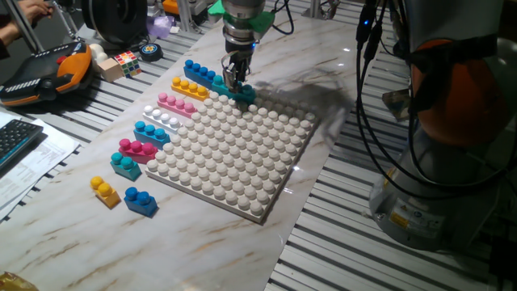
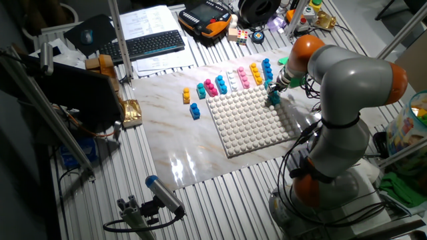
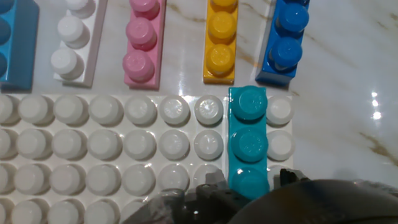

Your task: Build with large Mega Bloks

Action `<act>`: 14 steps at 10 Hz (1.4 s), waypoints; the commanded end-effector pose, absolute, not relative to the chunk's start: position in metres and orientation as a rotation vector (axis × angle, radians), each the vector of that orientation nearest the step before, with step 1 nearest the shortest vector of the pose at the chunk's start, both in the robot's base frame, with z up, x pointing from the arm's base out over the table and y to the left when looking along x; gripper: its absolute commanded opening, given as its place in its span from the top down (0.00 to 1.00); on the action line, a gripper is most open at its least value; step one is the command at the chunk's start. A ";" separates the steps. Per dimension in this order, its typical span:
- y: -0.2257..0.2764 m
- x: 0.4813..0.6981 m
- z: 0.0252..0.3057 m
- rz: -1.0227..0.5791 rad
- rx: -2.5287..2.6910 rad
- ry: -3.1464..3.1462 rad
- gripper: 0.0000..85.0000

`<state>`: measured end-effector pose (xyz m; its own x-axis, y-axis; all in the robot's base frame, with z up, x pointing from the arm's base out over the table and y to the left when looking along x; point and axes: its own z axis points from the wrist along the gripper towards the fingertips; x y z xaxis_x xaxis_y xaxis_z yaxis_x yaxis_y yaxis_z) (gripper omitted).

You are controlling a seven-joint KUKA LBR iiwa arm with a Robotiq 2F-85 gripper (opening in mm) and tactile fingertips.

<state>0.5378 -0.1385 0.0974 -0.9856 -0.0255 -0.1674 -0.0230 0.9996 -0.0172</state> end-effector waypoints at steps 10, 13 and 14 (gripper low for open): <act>-0.093 0.525 0.209 -0.025 0.200 3.035 0.99; -0.088 0.520 0.216 -0.033 0.164 3.052 0.99; -0.087 0.518 0.217 -0.025 0.148 3.061 0.99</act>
<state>0.5180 -0.0869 0.2168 -0.9923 0.0962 -0.0776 0.0975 0.9952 -0.0125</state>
